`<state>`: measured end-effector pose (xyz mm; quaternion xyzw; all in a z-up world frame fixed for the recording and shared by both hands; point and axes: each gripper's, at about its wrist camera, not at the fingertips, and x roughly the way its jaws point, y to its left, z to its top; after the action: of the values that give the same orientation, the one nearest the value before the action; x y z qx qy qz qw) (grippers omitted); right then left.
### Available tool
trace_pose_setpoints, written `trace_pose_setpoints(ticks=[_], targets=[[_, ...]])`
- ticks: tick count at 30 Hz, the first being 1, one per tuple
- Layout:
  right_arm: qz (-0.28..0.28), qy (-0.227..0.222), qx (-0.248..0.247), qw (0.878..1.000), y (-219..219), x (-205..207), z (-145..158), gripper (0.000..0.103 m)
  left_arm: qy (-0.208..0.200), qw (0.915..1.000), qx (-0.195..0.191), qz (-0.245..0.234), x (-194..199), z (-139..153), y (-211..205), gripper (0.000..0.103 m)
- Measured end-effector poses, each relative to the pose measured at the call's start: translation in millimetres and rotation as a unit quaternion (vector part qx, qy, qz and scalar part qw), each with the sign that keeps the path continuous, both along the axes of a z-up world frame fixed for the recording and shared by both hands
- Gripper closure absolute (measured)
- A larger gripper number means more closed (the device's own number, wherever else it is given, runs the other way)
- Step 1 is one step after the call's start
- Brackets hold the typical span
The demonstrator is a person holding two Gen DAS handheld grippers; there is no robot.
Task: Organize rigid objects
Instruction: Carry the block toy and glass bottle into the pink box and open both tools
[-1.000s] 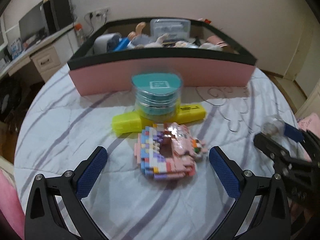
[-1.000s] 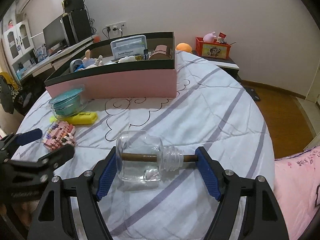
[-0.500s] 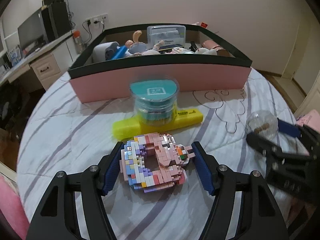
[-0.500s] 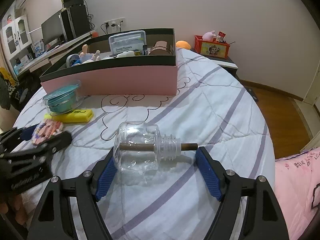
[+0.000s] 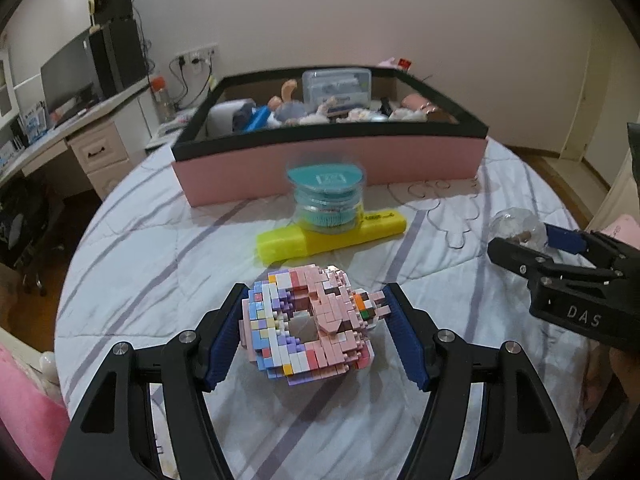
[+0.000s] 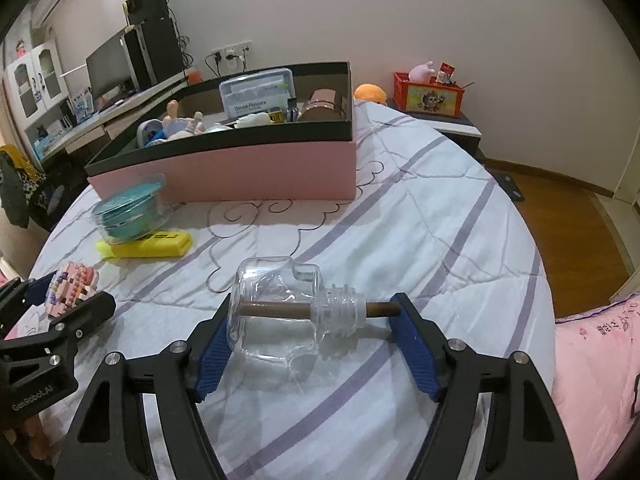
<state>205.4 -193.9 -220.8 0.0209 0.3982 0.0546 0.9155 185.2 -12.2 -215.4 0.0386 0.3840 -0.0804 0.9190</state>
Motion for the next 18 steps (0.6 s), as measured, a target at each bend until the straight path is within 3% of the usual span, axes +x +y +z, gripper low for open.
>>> trace_pose_setpoints(ticks=[10,18], targets=[[0.013,-0.109,0.008,0.994,31,-54,59,0.028,-0.085,0.9959,-0.024,0.017,-37,55,19,0.034],[0.023,-0.197,-0.002,0.98,53,-96,117,0.028,-0.189,0.9809,-0.034,0.031,-84,118,30,0.034]])
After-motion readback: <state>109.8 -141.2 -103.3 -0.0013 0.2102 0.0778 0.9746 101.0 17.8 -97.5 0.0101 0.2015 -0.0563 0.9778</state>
